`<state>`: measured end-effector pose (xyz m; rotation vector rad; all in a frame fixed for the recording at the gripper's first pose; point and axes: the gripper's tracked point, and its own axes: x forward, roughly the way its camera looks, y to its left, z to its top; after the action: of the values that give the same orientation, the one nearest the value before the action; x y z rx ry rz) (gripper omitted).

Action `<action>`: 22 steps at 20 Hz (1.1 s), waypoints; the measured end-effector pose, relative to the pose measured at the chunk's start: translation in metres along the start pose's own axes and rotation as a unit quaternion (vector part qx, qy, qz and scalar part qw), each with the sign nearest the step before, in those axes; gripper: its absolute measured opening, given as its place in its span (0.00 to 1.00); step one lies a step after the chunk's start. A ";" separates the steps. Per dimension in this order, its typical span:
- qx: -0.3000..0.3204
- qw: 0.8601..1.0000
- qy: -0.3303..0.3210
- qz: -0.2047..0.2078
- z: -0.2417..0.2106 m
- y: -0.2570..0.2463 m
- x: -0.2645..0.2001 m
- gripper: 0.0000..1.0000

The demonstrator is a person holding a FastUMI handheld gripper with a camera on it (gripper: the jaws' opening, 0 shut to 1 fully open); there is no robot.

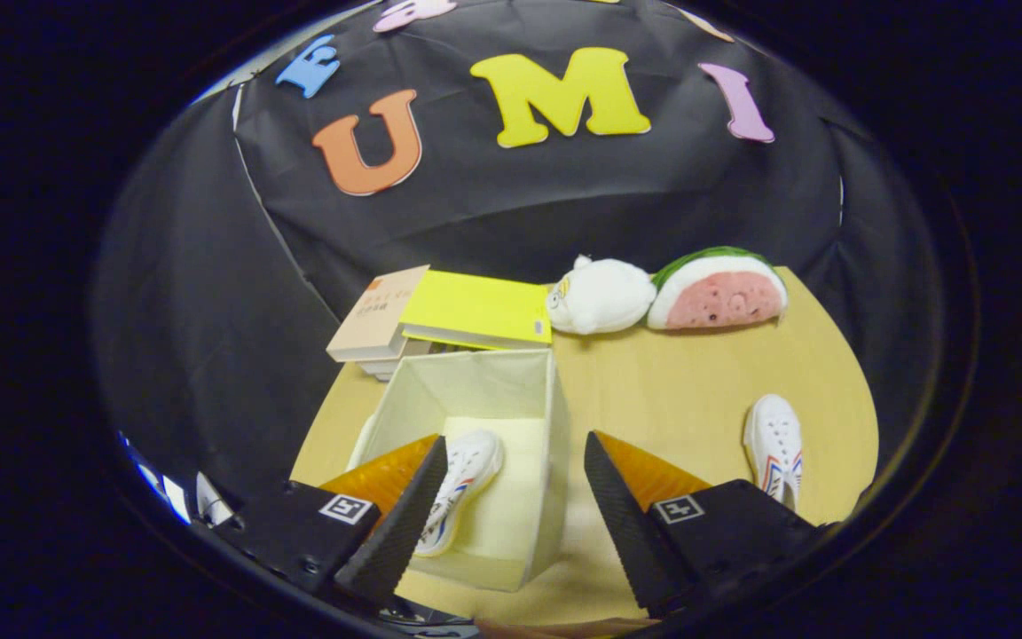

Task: Open the storage box then place both shoes into the box .Put the left shoe in first, then the right shoe, with the right side of both shoes facing outward in a uniform manner.

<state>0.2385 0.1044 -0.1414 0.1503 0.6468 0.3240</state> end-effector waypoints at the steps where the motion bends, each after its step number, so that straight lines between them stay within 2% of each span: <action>1: -0.003 1.000 -0.006 -0.007 0.003 -0.014 -0.004 0.99; 7: -0.045 0.997 0.007 -0.059 0.000 -0.104 -0.009 0.99; 11: -0.056 0.993 0.059 -0.091 -0.021 -0.164 -0.002 0.99; 18: 0.012 0.982 0.141 -0.123 -0.060 -0.265 0.012 0.99; 22: 0.026 0.970 0.201 -0.133 -0.090 -0.306 0.020 0.98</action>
<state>0.2743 -0.1724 -0.2963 0.0446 1.0665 0.0758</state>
